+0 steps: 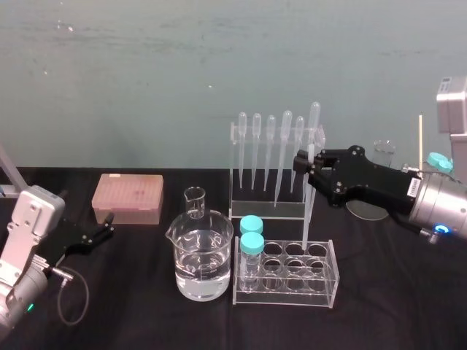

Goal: Pick up the stirring rod with one hand, then place it down.

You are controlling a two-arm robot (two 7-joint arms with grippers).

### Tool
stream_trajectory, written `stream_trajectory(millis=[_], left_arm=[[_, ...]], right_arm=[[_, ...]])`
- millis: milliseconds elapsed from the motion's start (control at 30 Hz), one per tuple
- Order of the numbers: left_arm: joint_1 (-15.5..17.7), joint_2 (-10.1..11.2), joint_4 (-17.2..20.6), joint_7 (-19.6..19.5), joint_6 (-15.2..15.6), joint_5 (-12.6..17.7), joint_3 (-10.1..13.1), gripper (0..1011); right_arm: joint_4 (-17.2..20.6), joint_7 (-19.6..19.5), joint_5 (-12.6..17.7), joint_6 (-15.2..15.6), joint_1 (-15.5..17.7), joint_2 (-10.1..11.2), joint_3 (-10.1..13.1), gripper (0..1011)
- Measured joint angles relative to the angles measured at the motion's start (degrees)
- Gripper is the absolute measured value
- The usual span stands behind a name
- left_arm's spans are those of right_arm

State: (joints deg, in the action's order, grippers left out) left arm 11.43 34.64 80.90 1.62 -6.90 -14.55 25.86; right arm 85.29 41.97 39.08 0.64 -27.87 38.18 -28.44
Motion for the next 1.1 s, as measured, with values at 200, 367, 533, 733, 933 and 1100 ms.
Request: stream_trajectory(millis=[200, 367, 533, 733, 933, 1100], left_arm=[[0.0, 0.0, 0.0, 0.0, 0.0, 0.0, 0.0, 1000], [0.0, 0.0, 0.0, 0.0, 0.0, 0.0, 0.0, 1000], [0.0, 0.0, 0.0, 0.0, 0.0, 0.0, 0.0, 1000], [0.0, 0.0, 0.0, 0.0, 0.0, 0.0, 0.0, 1000], [0.0, 0.0, 0.0, 0.0, 0.0, 0.0, 0.0, 1000], [0.0, 0.0, 0.0, 0.0, 0.0, 0.0, 0.0, 1000]], right_arm=[[-2.3, 0.9, -0.3, -0.7, -0.6, -1.4, -0.4, 80], [-3.9, 1.7, -0.6, -1.1, -1.3, -2.2, -0.7, 80], [-5.5, 2.3, -1.1, -1.2, -2.3, -2.9, -1.0, 80], [-7.0, 2.8, -1.4, -1.1, -2.9, -3.5, -1.4, 80], [-7.9, 3.1, -1.5, -0.9, -3.0, -3.9, -1.7, 80], [-8.6, 3.1, -1.5, -0.6, -2.8, -4.2, -2.0, 81]])
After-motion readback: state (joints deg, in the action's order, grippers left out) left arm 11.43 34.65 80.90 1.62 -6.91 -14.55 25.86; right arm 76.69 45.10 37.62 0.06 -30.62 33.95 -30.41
